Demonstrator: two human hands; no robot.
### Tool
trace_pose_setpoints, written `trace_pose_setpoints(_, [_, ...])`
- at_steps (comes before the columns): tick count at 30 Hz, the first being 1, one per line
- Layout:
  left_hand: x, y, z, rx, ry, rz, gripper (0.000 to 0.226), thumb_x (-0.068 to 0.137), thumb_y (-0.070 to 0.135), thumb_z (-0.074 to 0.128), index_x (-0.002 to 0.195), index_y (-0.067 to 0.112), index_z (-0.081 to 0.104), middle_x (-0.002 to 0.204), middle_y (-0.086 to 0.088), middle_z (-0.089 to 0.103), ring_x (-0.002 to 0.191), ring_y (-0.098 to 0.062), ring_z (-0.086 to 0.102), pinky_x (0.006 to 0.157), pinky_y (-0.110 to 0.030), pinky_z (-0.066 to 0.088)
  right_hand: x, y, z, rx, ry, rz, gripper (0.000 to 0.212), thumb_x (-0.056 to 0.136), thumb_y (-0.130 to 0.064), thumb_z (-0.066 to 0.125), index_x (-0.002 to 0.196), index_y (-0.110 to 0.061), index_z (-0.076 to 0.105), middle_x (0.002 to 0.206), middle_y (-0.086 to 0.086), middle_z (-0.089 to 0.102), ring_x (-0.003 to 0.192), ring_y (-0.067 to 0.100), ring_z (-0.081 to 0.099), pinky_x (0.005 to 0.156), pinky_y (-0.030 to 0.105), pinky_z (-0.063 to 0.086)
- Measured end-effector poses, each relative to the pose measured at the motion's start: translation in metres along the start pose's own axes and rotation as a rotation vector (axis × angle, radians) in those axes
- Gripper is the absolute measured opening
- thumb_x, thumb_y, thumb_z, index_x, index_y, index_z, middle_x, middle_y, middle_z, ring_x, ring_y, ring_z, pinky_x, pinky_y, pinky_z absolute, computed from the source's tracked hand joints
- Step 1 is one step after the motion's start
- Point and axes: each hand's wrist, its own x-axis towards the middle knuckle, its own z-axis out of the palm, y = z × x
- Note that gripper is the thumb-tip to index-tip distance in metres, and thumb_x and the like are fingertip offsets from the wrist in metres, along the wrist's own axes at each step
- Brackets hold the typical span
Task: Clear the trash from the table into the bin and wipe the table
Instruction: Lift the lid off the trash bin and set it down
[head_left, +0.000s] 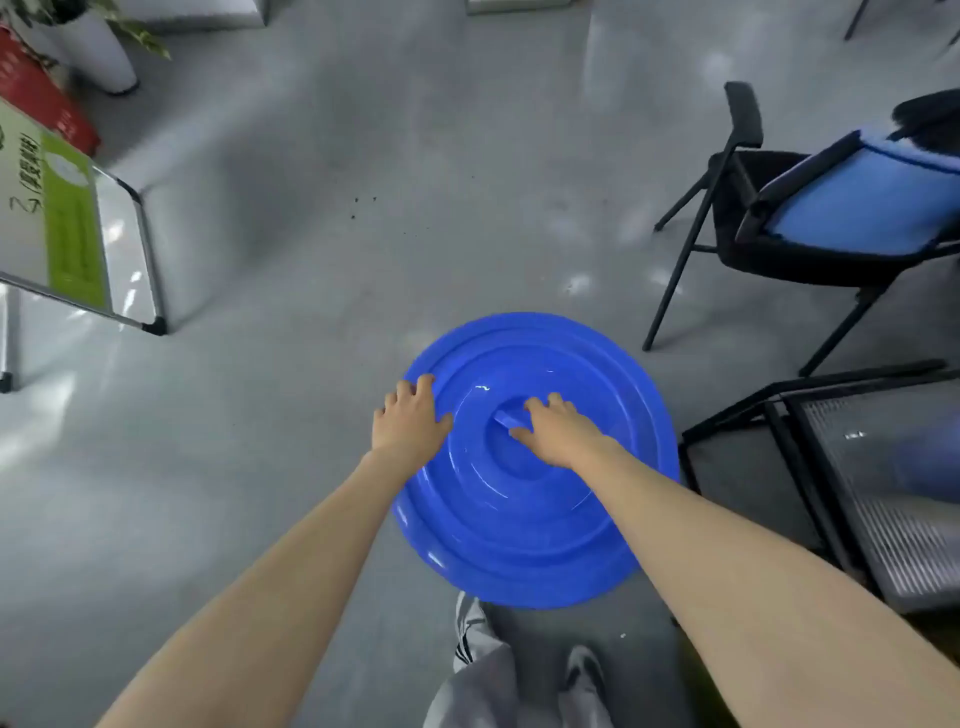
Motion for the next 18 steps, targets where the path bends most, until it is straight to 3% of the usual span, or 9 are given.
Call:
trace_pose_setpoints(5, [0.024,-0.027,0.028,-0.035,-0.215,-0.064,0.109,0.080,0.055,0.075,0.157,0.025,0.004,0.158,-0.013,0.018,0.143,-0.035,0.026,0.108,-0.052,0.038,0.032,-0.015,0.020,-0.118,-0.053,-0.002,0.053,0.101,-0.050,0.042,0.139,-0.012,0.040,0.139,0.015,0.039,0.124,0.034,0.042,0.098,0.046,0.043])
trace_pose_setpoints(10, [0.041,-0.053,0.053,-0.233,-0.265,-0.224,0.125,0.075,0.051,0.082,0.158,0.022,-0.007,0.162,-0.017,0.006,0.148,-0.038,0.014,0.112,-0.055,0.033,0.056,-0.029,0.042,-0.053,-0.057,0.072,0.057,0.102,-0.048,0.043,0.140,-0.006,0.039,0.138,0.016,0.041,0.124,0.034,0.044,0.095,0.044,0.040])
trace_pose_setpoints(14, [0.043,-0.070,0.071,-0.316,-0.333,-0.272,0.131,0.072,0.046,0.086,0.158,0.024,-0.011,0.162,-0.017,0.002,0.147,-0.039,0.022,0.113,-0.055,0.035,0.066,-0.031,0.055,-0.028,-0.032,0.132,0.057,0.102,-0.047,0.043,0.140,-0.004,0.038,0.139,0.018,0.042,0.123,0.035,0.045,0.095,0.042,0.040])
trace_pose_setpoints(18, [0.045,-0.080,0.085,-0.475,-0.339,-0.332,0.128,0.072,0.041,0.087,0.157,0.031,-0.008,0.156,-0.015,0.014,0.132,-0.035,0.042,0.102,-0.046,0.042,0.073,-0.034,0.064,-0.002,-0.032,0.179,0.068,0.099,-0.056,0.043,0.144,-0.006,0.033,0.143,0.018,0.041,0.128,0.036,0.043,0.099,0.044,0.039])
